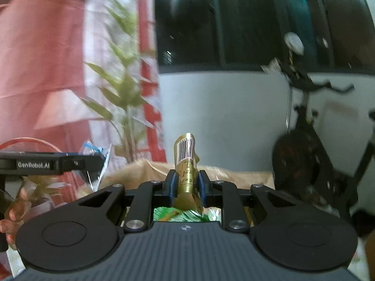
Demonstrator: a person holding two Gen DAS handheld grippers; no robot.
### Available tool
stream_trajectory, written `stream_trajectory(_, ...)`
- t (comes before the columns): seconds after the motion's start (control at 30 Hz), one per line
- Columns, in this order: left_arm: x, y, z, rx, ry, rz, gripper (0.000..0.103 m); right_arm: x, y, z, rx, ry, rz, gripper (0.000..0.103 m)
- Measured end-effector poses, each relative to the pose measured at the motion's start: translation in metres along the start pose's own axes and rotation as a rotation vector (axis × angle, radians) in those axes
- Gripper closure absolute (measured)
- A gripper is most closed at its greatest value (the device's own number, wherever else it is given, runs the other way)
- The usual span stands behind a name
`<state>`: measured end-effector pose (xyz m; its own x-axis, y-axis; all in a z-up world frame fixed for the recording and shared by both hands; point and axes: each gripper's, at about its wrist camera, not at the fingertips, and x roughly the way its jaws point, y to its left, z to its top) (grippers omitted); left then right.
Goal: Organize snacks
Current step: 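Carry both snacks over the box and open both grippers to drop them, then move both tools back from the box toward the remaining snacks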
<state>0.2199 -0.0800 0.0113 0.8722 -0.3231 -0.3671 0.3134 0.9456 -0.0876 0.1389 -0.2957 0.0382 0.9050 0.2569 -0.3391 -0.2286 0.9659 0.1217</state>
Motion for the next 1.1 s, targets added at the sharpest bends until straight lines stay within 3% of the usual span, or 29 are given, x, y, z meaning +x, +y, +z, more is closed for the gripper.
stream_trajectory(0.1, 0.016, -0.005, -0.003, 0.047, 0.041, 0.015, 0.04, 0.019, -0.011, -0.011, 0.056, 0.065, -0.05, 0.08)
stream_trajectory(0.17, 0.019, -0.004, -0.004, 0.056, 0.058, 0.009, 0.024, 0.024, -0.02, -0.018, 0.093, 0.089, -0.062, 0.063)
stream_trajectory(0.2, 0.018, -0.002, -0.005, 0.049, 0.059, 0.011, 0.02, 0.022, -0.025, -0.021, 0.105, 0.09, -0.051, 0.059)
stream_trajectory(0.3, 0.008, 0.01, -0.008, 0.024, 0.037, 0.011, 0.017, 0.013, -0.029, -0.028, 0.096, 0.067, -0.031, 0.043)
stream_trajectory(0.7, -0.044, 0.04, -0.027, 0.011, 0.018, 0.025, 0.017, -0.036, -0.019, -0.036, -0.008, -0.043, -0.02, 0.041)
stream_trajectory(0.87, -0.071, 0.052, -0.051, 0.024, 0.005, 0.054, 0.017, -0.062, -0.009, -0.057, -0.078, -0.06, 0.026, 0.041)
stream_trajectory(1.1, -0.079, 0.066, -0.084, -0.058, 0.026, 0.1, 0.017, -0.082, -0.011, -0.098, -0.096, -0.051, 0.05, 0.041)
